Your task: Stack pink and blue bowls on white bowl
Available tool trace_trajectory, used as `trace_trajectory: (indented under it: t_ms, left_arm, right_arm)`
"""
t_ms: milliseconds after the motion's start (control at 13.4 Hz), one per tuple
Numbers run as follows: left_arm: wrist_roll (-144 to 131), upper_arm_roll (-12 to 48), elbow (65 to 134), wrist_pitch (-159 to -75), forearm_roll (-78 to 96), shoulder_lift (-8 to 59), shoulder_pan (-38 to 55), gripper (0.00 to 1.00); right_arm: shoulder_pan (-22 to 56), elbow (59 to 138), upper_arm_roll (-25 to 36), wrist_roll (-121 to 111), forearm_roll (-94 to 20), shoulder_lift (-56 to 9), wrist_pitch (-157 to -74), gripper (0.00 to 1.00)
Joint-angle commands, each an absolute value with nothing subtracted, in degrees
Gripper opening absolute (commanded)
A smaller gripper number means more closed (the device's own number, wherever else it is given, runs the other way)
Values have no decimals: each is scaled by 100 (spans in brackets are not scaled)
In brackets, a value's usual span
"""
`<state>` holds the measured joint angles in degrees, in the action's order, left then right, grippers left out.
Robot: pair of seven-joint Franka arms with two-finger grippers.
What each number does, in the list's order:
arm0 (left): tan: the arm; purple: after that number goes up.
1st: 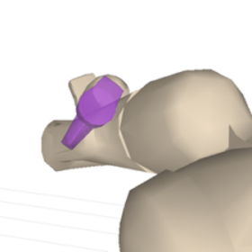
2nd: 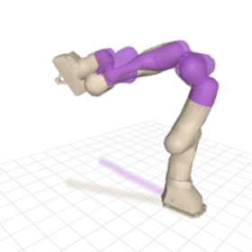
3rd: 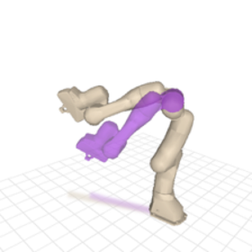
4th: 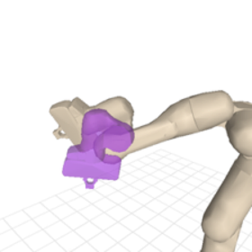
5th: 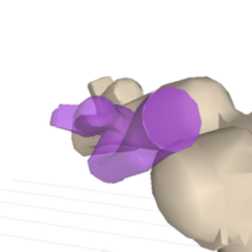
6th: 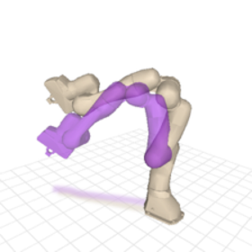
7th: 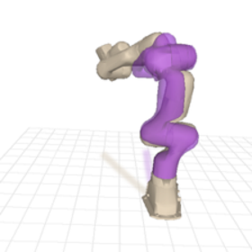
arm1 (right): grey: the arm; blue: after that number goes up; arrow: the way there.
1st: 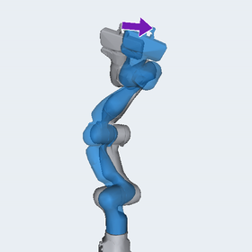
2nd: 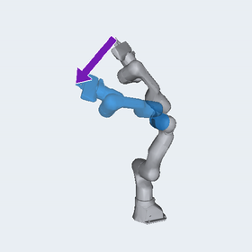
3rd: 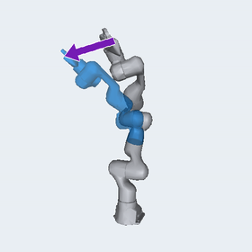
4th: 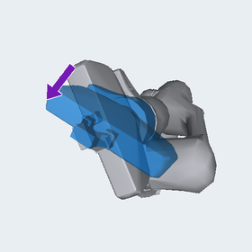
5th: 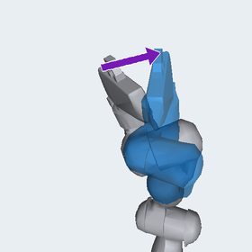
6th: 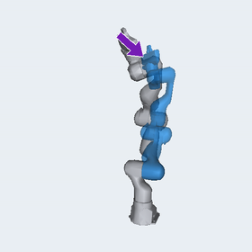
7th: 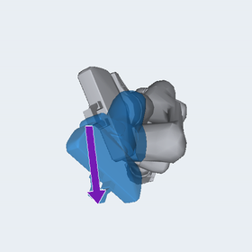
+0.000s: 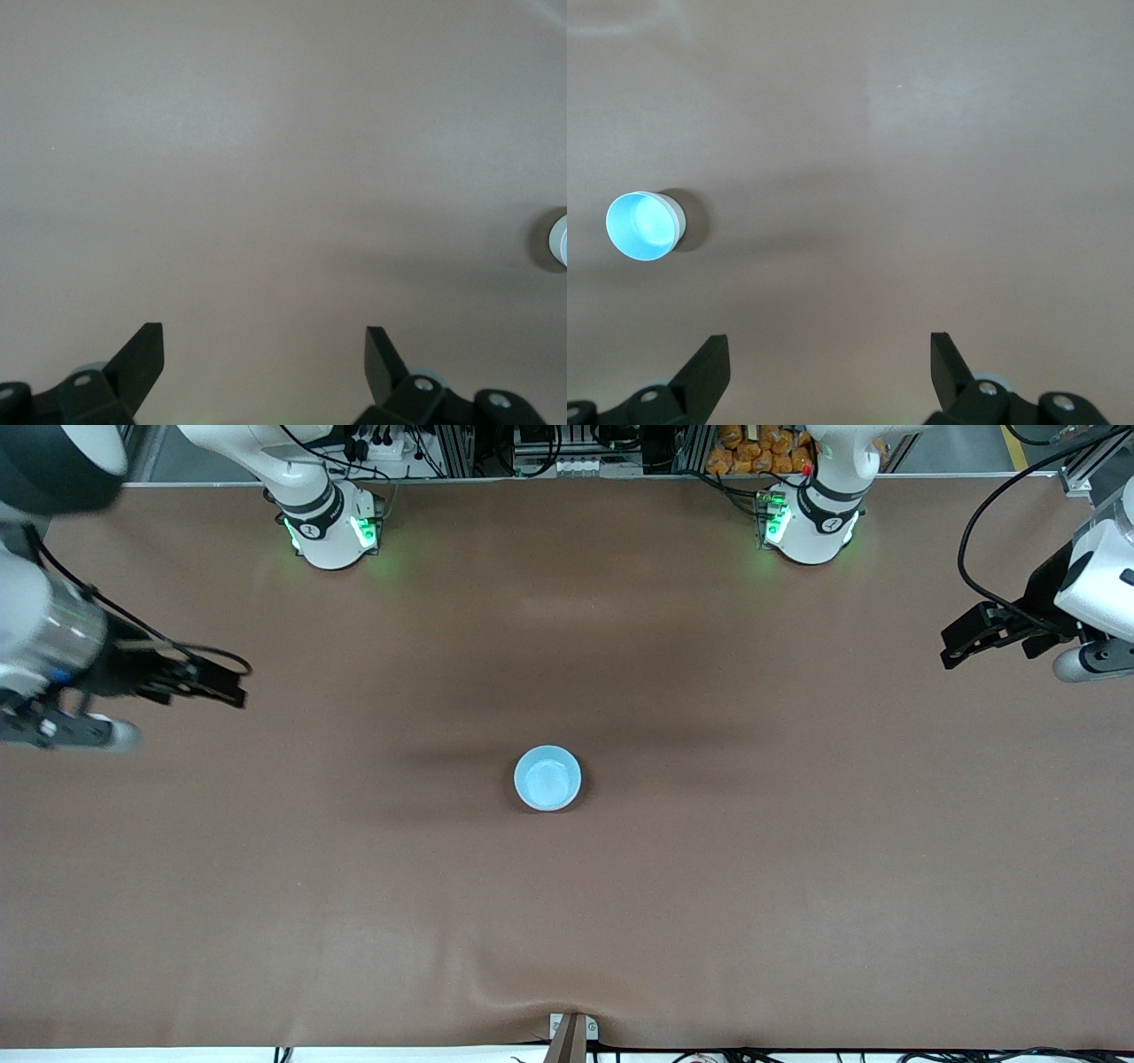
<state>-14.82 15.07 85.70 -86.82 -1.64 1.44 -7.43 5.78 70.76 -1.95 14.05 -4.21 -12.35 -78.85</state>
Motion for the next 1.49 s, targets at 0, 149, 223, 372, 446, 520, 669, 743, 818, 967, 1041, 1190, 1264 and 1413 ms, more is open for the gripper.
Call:
trace_trajectory:
  t_ms: [0,149,223,372,446,520,669,743,818,967,1041,1190,1264,1413]
  left_arm:
    - [-1354,1538,8692,-8640,-53,0,-817,100]
    - [-1354,1538,8692,-8640,-53,-9,-817,100]
    - [-1354,1538,8692,-8640,-53,-9,-817,100]
    - [-1354,1538,8710,-8640,-53,-44,-817,100]
    - [-1354,1538,8736,-8640,-53,-79,-817,100]
    - [-1354,1538,8780,-8640,-53,-114,-817,100]
    - [-1354,1538,8885,-8657,-9,-219,-817,100]
    - [-1345,1538,8938,-8675,26,-263,-817,100]
    - [-1275,1538,8965,-8684,35,-316,-817,100]
    - [-1047,1538,9069,-8684,44,-430,-817,100]
    - [-1029,1521,9262,-8771,44,-561,-826,100]
    - [-976,1512,9701,-8990,53,-912,-826,100]
    - [-976,1503,9729,-9026,53,-949,-826,100]
    - [-749,1442,9625,-9026,53,-897,-835,100]
  right_arm:
    - [282,8214,-343,1258,-150,-372,-8190,100]
    - [246,8708,-334,1116,-141,25,-8305,100]
    - [237,8927,-334,1099,-123,192,-8323,100]
    - [141,9245,-343,924,-97,299,-8656,100]
    - [-7,9255,-343,557,-97,299,-8736,100]
    - [-61,9307,-351,397,-97,308,-8815,100]
    - [-53,9386,-352,352,-97,369,-8833,100]
    - [-79,9404,-352,334,-97,369,-8859,100]
    - [-88,9387,-352,334,-97,352,-8859,100]
    - [-62,9326,-352,334,-88,325,-8859,100]
    - [-35,9238,-352,317,-36,308,-8851,100]
    - [-18,9220,-369,316,88,308,-8833,100]
    - [-9,9220,-369,308,88,308,-8824,100]
    - [-26,9220,-369,316,114,308,-8824,100]
